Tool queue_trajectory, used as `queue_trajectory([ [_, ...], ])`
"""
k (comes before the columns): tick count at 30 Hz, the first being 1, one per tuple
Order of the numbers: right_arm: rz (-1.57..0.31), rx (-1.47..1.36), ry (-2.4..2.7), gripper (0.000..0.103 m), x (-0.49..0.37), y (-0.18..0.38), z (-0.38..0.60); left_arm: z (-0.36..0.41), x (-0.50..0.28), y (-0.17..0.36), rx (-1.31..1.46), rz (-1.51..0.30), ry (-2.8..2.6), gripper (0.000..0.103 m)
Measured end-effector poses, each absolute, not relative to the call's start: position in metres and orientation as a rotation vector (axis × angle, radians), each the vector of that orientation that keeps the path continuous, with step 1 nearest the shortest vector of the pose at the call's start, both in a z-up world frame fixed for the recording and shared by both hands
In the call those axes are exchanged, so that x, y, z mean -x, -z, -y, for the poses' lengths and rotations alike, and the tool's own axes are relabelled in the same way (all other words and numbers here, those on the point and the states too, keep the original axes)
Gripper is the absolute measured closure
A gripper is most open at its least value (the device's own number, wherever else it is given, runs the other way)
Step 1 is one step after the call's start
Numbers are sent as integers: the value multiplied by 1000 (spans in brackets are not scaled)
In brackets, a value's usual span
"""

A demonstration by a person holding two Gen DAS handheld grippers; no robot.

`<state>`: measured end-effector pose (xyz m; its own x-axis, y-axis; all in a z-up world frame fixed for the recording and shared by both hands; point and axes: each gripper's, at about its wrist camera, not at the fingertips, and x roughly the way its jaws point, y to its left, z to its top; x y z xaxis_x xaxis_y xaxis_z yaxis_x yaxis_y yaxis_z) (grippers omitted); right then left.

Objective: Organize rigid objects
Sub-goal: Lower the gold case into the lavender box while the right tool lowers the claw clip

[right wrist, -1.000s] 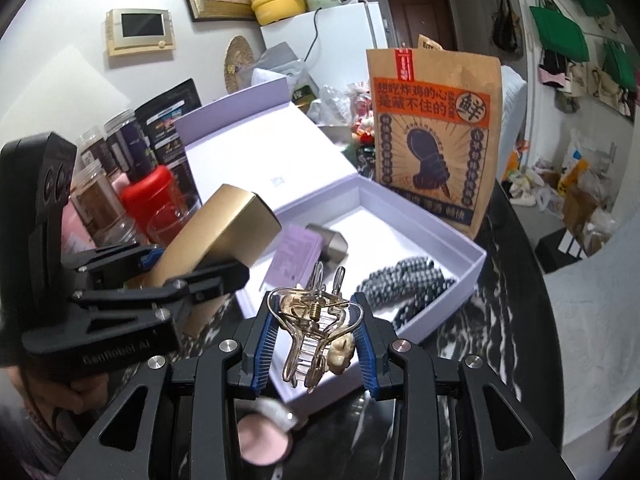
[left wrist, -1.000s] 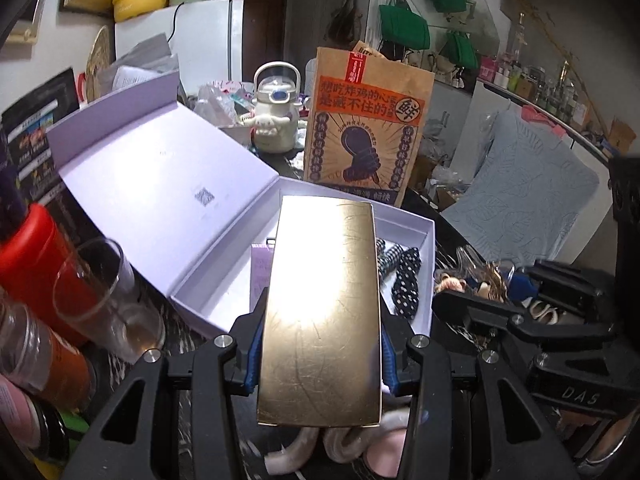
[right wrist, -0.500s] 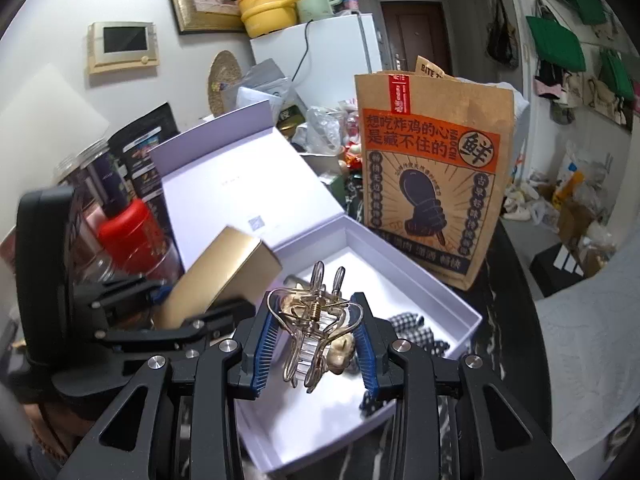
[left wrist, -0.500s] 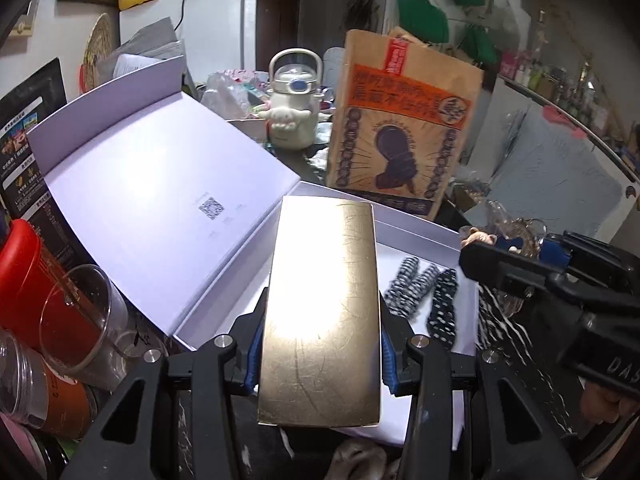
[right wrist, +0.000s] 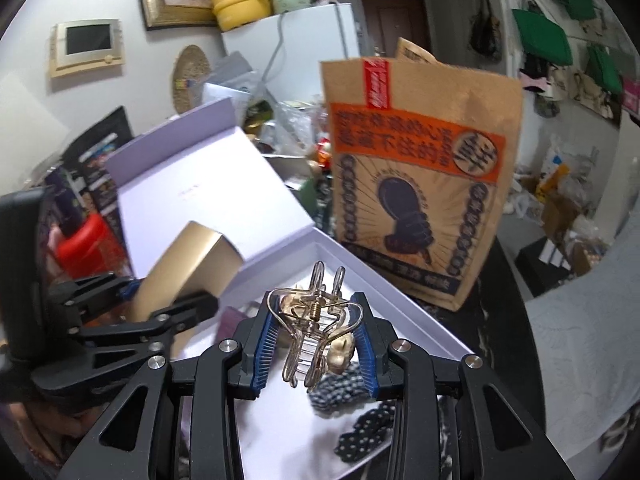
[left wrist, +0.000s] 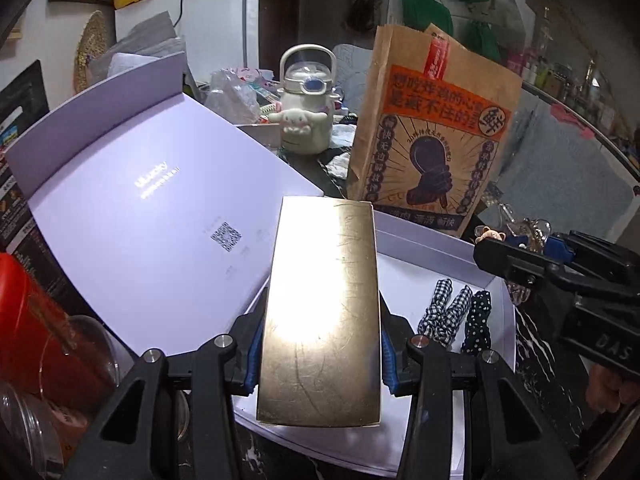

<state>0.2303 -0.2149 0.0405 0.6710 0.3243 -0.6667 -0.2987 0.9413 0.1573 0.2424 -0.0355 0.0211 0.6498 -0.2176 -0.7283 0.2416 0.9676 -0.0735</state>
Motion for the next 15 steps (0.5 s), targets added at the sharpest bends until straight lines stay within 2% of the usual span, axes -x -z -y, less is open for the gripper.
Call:
queue_trajectory([
  [15,-808,-96,-337,68,-227,9,228,60,-242,4,-75,-866,349,59],
])
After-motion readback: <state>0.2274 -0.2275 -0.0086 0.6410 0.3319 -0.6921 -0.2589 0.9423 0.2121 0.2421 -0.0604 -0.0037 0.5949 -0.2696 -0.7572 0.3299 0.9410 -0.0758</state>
